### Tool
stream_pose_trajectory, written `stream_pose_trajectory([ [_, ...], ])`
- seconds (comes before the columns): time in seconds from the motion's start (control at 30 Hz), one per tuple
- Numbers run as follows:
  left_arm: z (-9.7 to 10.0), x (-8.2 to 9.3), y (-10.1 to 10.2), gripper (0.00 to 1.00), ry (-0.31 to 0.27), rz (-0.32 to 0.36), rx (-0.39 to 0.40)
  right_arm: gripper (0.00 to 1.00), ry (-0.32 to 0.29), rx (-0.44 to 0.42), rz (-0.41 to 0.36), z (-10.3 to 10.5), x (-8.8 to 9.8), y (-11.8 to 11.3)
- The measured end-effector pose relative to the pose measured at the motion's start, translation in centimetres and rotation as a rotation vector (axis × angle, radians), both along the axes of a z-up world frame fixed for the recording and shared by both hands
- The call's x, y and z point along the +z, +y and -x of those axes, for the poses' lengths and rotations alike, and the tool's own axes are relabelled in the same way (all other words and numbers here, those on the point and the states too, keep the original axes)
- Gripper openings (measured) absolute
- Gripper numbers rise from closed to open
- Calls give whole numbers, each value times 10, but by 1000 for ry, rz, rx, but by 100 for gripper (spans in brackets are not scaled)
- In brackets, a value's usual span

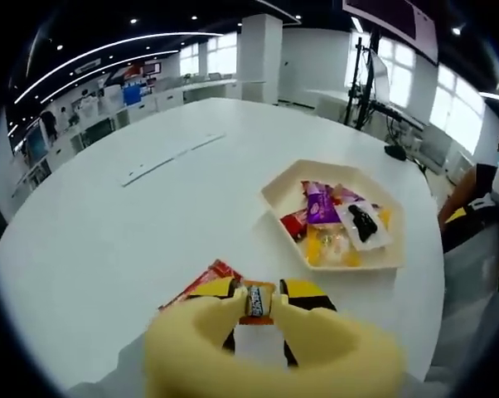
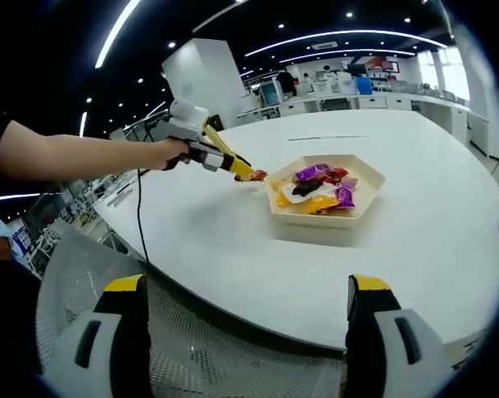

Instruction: Place the target food into the container with the food tongs after gripping and lifting it, then release it inside without dropping or visibly crushing the food.

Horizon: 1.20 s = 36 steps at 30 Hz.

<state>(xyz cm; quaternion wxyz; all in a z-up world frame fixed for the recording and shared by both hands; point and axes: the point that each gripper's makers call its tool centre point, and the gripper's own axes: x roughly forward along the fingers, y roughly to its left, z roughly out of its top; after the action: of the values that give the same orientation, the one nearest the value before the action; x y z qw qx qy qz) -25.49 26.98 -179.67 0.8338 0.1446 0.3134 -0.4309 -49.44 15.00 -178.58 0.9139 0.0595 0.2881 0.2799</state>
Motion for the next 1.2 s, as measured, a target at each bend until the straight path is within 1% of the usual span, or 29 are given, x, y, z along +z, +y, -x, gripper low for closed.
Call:
stream_pose_trajectory([
  [0.4, 1, 29, 1, 17, -38, 12, 4, 100, -6, -1, -1, 0, 1, 0],
  [0.67, -1, 41, 2, 17, -51, 11, 11, 100, -7, 2, -2, 0, 1, 0],
  [0.77, -1, 45, -1, 17, -51, 12, 9, 100, -9, 3, -4, 0, 1, 0],
  [0.9, -2, 48, -1, 17, -52, 6, 12, 100, -11, 3, -5, 0, 1, 1],
  [1.13, -2, 61, -7, 18, -70, 3, 5, 100, -16, 4, -8, 0, 2, 1],
  [1.2, -2, 64, -9, 18, -67, 10, 2, 100, -18, 4, -9, 0, 2, 1],
])
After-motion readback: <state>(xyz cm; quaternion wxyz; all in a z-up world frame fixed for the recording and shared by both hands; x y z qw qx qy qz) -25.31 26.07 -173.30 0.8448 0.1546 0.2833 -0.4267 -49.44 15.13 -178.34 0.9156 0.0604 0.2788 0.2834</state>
